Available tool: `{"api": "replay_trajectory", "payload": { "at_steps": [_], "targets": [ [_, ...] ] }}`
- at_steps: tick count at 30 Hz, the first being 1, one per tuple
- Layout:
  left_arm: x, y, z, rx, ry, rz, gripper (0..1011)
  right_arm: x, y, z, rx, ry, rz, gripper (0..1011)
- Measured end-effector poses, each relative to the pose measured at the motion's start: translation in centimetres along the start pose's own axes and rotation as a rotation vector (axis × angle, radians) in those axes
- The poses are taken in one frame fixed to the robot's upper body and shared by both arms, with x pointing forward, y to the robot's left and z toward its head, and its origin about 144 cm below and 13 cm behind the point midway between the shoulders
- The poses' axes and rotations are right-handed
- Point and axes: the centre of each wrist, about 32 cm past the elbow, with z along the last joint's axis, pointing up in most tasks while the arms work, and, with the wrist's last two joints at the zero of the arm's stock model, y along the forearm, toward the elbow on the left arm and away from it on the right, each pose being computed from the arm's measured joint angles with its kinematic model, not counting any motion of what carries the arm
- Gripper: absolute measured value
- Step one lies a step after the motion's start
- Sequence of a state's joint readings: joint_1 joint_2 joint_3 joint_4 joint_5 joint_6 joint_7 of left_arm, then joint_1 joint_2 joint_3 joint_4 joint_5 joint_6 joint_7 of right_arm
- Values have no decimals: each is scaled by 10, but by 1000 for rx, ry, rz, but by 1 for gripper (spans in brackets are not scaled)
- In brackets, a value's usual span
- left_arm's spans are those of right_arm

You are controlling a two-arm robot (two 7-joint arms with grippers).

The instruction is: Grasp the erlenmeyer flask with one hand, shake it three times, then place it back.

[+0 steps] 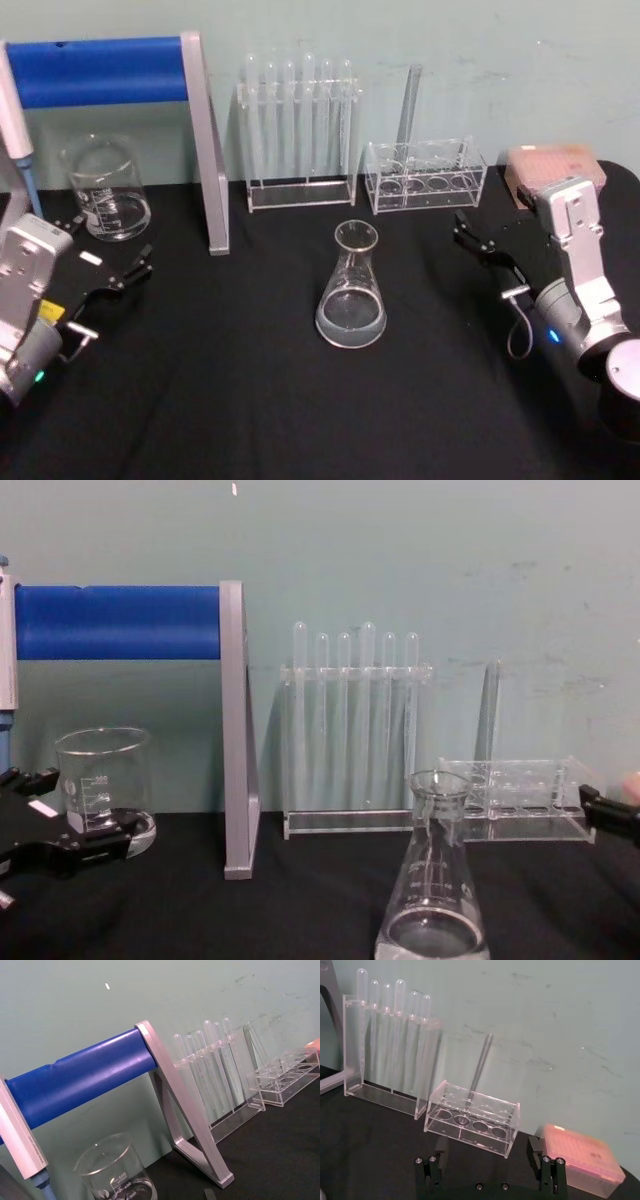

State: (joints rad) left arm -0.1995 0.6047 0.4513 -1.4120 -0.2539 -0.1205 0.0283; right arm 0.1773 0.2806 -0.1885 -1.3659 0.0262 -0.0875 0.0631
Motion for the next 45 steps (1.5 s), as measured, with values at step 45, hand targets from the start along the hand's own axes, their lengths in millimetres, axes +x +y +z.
{"api": "replay_trajectory", "payload": {
  "at_steps": [45],
  "targets": [
    [0, 0, 0, 0, 0, 0, 1001, 1, -3, 1, -1, 16, 12, 1003]
  ]
}}
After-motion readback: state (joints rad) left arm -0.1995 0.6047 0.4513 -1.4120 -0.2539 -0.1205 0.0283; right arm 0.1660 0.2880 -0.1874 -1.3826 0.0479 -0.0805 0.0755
